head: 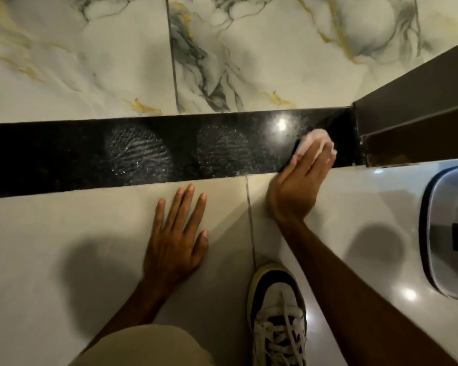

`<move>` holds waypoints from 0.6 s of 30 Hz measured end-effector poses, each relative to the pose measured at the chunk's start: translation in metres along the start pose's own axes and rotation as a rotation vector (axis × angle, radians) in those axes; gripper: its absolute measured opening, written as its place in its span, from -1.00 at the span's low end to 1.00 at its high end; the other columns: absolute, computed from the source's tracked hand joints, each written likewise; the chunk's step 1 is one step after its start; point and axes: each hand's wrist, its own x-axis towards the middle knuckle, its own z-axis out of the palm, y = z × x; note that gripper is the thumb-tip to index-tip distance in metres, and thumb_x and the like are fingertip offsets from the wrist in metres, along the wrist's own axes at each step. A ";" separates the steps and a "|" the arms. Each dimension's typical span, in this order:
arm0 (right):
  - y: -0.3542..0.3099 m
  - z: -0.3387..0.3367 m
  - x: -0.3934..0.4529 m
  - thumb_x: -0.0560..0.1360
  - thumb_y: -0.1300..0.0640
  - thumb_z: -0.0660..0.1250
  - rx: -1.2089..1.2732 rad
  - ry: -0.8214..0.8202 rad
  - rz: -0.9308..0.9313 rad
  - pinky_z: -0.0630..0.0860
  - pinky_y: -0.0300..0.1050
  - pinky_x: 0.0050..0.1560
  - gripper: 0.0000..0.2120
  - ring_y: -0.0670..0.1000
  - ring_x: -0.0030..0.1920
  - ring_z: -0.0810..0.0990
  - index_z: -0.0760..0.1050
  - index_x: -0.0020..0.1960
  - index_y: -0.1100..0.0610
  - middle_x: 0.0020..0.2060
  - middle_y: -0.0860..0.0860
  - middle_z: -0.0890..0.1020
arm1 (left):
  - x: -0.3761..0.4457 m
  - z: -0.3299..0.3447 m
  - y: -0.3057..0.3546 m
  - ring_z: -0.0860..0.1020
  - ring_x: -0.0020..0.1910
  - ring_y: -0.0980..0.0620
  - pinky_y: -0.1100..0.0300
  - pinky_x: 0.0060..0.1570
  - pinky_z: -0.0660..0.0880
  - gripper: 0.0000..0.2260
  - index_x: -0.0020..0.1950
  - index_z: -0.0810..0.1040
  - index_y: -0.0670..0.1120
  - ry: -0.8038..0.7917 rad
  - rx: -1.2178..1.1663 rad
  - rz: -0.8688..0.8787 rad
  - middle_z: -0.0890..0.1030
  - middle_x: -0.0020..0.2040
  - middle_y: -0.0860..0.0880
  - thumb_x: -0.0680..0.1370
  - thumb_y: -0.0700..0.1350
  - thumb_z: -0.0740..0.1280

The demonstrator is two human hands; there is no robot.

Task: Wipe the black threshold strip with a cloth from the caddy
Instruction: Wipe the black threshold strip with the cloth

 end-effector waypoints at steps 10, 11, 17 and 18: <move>-0.020 -0.003 -0.075 0.79 0.15 0.16 -0.005 -0.237 -0.440 0.29 0.21 0.73 -0.44 0.21 0.79 0.05 0.12 0.75 0.20 0.76 0.20 0.12 | -0.005 0.000 0.001 0.13 0.77 -0.20 -0.34 0.72 0.13 -0.36 0.77 0.17 -0.10 0.028 0.006 -0.086 0.16 0.78 -0.20 0.70 0.08 0.14; -0.015 -0.007 -0.075 0.79 0.14 0.14 -0.060 -0.202 -0.379 0.31 0.21 0.72 -0.44 0.21 0.78 0.07 0.11 0.75 0.20 0.76 0.20 0.13 | -0.005 0.000 0.000 0.14 0.77 -0.20 -0.33 0.71 0.13 -0.36 0.77 0.18 -0.11 0.036 0.005 -0.085 0.17 0.78 -0.20 0.71 0.08 0.13; -0.093 0.039 -0.019 0.77 0.12 0.14 0.003 -0.088 -0.077 0.05 0.15 0.76 -0.37 0.28 0.78 0.01 0.01 0.77 0.17 0.77 0.21 0.05 | -0.007 0.010 -0.003 0.10 0.78 -0.17 -0.23 0.76 0.02 -0.38 0.77 0.17 -0.11 0.117 -0.033 -0.106 0.17 0.78 -0.19 0.73 0.07 0.11; -0.106 0.047 -0.018 0.77 0.12 0.16 0.034 -0.145 -0.170 -0.01 0.09 0.75 -0.36 0.27 0.78 -0.02 0.01 0.77 0.16 0.77 0.21 0.03 | -0.007 0.011 -0.004 0.12 0.78 -0.17 -0.25 0.75 0.06 -0.39 0.76 0.19 -0.13 0.128 -0.022 -0.116 0.18 0.78 -0.20 0.73 0.06 0.12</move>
